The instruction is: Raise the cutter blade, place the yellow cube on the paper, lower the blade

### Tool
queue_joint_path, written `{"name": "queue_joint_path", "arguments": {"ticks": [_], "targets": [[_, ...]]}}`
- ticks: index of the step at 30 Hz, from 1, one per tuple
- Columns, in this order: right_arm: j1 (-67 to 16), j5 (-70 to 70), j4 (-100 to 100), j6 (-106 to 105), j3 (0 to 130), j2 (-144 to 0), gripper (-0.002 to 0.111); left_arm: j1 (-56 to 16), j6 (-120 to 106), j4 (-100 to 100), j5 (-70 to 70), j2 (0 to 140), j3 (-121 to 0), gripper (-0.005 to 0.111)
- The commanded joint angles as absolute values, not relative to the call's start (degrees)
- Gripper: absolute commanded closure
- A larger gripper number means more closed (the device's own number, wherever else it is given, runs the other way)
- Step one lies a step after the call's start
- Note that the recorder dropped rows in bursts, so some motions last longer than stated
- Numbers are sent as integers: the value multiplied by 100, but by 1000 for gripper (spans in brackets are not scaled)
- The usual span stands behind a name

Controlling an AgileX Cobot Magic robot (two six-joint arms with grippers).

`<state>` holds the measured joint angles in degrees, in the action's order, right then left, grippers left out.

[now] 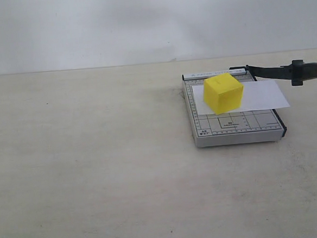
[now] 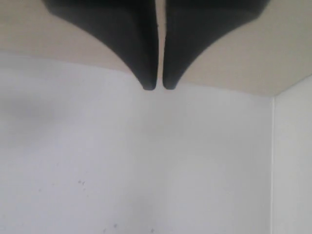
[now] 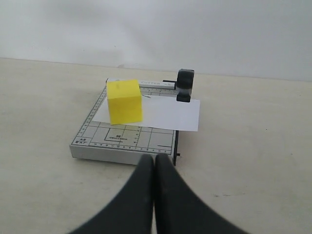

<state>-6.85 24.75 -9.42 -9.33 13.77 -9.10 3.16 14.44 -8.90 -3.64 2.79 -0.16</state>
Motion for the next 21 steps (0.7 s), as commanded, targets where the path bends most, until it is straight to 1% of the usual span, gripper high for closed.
{"name": "queue_joint_path", "arguments": {"ticks": [1, 6, 10, 13, 16, 21], "targets": [[-701, 2515, -840, -980, 1396, -874, 109, 111, 1422, -893, -503, 0, 0, 102], [-701, 2515, -840, -980, 1396, -874, 109, 111, 1257, -893, 40, 0, 0, 102], [-701, 2515, -840, -980, 1396, -874, 109, 111, 1248, -893, 1286, 0, 0, 102], [-701, 2515, -840, -954, 1396, -874, 109, 111, 1248, -893, 1155, 0, 0, 102], [-701, 2515, -840, -954, 1396, -874, 109, 111, 1296, -849, 1331, 0, 0, 102], [-701, 2440, -828, -980, 1396, -874, 108, 111, 1915, -797, 1336, 0, 0, 102]]}}
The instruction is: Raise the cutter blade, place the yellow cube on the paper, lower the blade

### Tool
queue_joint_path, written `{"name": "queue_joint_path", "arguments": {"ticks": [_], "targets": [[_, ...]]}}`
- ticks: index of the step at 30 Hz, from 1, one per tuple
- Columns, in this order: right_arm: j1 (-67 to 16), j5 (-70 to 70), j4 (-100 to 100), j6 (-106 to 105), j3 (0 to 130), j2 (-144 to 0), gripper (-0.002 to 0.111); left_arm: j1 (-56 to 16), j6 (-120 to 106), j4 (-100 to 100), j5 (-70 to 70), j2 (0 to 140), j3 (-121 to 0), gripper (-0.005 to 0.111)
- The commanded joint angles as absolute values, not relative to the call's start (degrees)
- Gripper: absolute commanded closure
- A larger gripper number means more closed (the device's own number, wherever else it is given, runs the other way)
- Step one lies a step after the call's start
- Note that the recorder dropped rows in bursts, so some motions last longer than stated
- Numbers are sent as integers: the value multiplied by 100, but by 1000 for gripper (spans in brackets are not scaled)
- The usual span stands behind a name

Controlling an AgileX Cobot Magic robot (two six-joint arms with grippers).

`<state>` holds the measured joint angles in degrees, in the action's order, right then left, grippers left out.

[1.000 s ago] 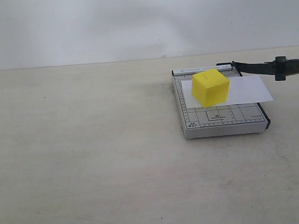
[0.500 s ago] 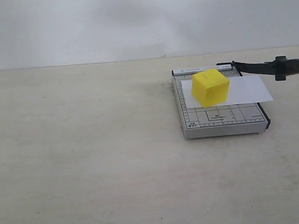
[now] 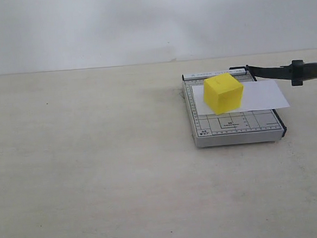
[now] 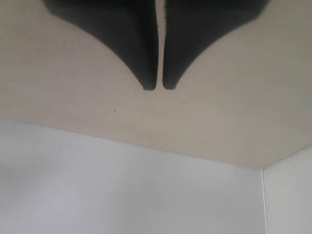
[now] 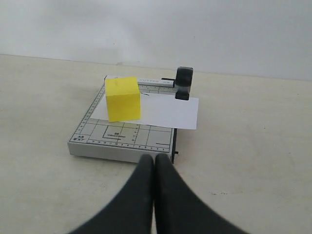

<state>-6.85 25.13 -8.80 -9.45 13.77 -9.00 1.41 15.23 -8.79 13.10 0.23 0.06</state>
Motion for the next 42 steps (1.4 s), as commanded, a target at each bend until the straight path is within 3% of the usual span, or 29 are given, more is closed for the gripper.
{"name": "queue_joint_path", "arguments": {"ticks": [1, 6, 10, 14, 21, 27, 31, 42], "targets": [[-701, 2437, -804, -994, 1396, -874, 107, 111, 1917, -797, 1336, 0, 0, 102], [-701, 2280, -787, -1072, 1396, -874, 83, 111, 2024, -797, 1367, 0, 0, 102], [-701, 1276, -799, -1044, 1468, -885, 62, 111, 2400, -797, 1515, 0, 0, 102], [-701, 1174, -799, -1021, 1870, -1436, 61, 111, 2839, -797, 1738, 0, 0, 102], [-701, 1377, -826, -918, 3062, -3597, 61, 111, 2828, -887, 1749, 0, 0, 102], [-701, 3138, -528, -800, 5278, -5696, 61, 111, 2828, -900, 1747, 0, 0, 102], [-701, 4050, -388, -455, 6080, -6705, 61, 111, 2828, -900, 1747, 0, 0, 102], [-701, 4172, -90, -339, 6407, -7680, 61, 111, 2828, -899, 1734, 0, 0, 102]]}}
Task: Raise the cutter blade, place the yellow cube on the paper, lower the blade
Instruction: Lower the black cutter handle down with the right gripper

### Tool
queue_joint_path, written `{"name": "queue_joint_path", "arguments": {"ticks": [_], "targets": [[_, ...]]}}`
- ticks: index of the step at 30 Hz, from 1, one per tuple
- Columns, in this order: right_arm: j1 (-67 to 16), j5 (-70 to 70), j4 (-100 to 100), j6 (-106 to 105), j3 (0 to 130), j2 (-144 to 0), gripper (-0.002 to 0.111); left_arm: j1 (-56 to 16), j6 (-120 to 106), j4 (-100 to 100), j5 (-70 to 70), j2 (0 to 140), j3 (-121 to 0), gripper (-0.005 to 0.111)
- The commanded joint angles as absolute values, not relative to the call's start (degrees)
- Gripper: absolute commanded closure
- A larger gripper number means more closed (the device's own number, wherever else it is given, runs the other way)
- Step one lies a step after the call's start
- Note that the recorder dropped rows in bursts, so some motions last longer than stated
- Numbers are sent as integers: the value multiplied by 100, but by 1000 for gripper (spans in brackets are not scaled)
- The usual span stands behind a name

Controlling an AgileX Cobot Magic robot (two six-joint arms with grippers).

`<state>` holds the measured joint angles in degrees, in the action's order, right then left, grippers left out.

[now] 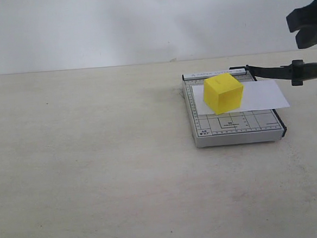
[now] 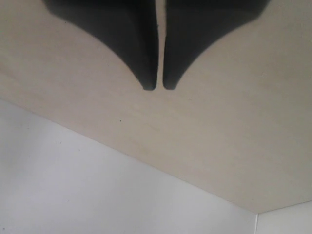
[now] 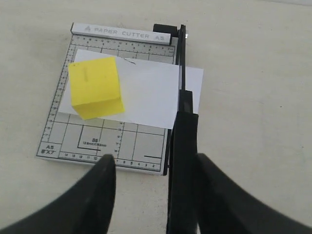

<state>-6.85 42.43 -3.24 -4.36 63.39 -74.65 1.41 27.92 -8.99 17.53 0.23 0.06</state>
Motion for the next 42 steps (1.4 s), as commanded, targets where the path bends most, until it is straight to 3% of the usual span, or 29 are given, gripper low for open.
{"name": "queue_joint_path", "arguments": {"ticks": [1, 20, 23, 29, 42], "targets": [[-701, 4172, -50, -327, 6407, -7758, 61, 111, 2828, -899, 1734, 0, 0, 102], [-701, 4132, 416, 145, 6407, -8357, 61, 111, 2814, -899, 1745, 0, 0, 102], [-701, 4166, 493, 155, 6407, -8357, 71, 111, 2814, -899, 1745, 0, 0, 102], [-701, 4264, 508, 155, 6407, -8357, 107, 111, 2814, -899, 1730, 0, 0, 102], [-701, 4293, 340, 155, 6396, -8414, 108, 111, 2804, -899, 1746, 0, 0, 102]]}}
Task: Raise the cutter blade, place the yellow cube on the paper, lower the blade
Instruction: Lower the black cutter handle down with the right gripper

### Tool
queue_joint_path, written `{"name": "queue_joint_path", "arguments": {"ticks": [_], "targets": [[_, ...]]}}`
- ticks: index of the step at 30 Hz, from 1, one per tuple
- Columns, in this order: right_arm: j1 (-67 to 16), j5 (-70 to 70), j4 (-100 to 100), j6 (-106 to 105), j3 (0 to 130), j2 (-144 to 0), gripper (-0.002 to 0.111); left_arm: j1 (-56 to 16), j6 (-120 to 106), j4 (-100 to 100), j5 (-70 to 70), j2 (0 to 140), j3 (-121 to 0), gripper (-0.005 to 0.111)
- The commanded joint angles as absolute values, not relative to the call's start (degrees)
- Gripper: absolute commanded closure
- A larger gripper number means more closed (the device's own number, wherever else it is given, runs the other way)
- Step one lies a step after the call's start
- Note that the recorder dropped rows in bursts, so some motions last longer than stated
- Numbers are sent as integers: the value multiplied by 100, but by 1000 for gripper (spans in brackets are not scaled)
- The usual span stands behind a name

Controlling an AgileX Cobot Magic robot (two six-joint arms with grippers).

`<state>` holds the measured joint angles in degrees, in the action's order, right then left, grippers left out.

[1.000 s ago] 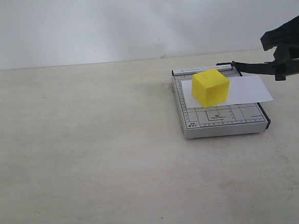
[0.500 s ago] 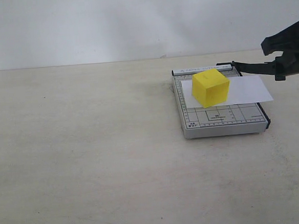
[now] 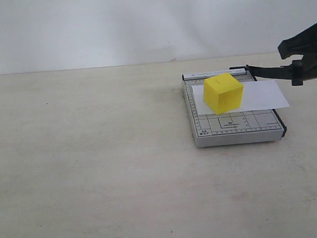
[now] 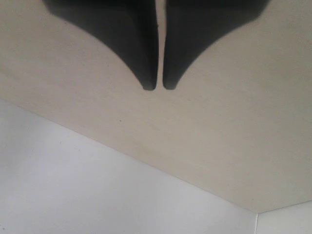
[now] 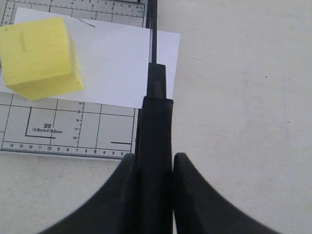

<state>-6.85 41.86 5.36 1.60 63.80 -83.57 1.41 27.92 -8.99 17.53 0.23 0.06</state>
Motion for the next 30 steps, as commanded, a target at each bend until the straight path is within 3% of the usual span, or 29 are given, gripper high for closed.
{"name": "queue_joint_path", "arguments": {"ticks": [1, 30], "targets": [[-701, 4328, 237, 155, 6396, -8474, 108, 111, 2804, -899, 1746, 0, 0, 102], [-701, 3065, -742, -376, 4899, -9545, 108, 111, 2791, -899, 1742, 0, 0, 102]]}}
